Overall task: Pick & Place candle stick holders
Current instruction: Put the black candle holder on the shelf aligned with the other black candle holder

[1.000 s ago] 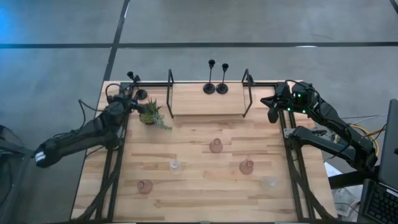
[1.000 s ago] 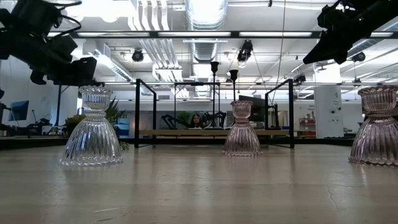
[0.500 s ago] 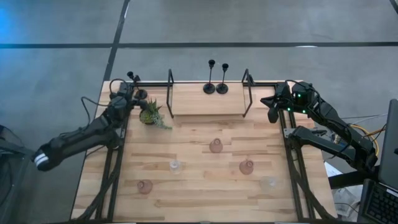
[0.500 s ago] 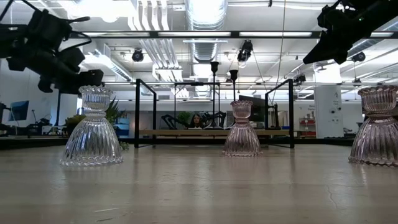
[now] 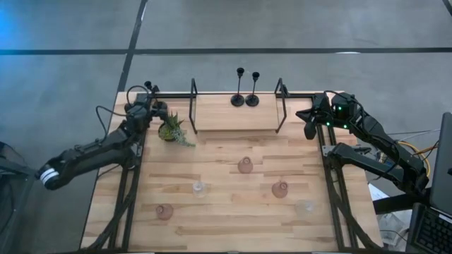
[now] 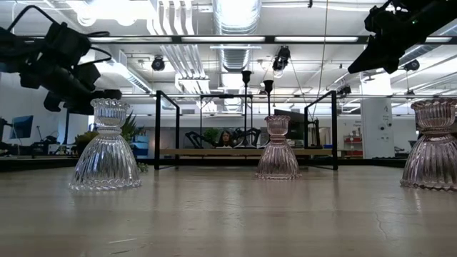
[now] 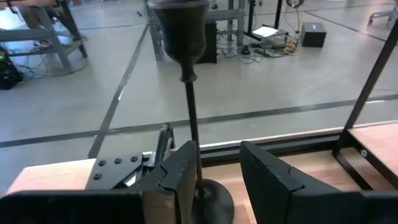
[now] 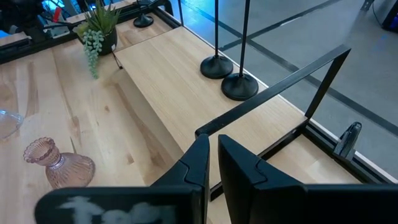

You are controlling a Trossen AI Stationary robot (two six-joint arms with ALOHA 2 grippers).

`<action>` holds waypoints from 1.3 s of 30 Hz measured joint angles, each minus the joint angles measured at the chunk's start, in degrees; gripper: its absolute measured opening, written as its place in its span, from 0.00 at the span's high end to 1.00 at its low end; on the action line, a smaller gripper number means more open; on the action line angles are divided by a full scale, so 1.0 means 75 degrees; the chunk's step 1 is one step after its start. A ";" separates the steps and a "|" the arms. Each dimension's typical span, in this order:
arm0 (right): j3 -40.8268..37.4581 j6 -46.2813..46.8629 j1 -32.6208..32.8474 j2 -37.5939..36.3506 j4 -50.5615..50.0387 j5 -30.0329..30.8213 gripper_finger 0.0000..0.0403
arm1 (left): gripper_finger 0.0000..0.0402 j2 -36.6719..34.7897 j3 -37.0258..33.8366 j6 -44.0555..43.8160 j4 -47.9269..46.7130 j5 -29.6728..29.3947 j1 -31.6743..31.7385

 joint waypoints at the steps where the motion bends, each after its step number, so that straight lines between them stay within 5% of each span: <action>1: 0.0000 0.0000 0.0000 0.0002 0.0000 0.0002 0.93 | 0.68 0.0087 -0.0002 0.0001 0.0059 0.0097 0.0045; 39: -0.0007 0.0007 0.0000 0.0006 0.0038 0.0000 0.93 | 0.68 0.1377 -0.0075 -0.0828 0.1875 0.0228 0.0698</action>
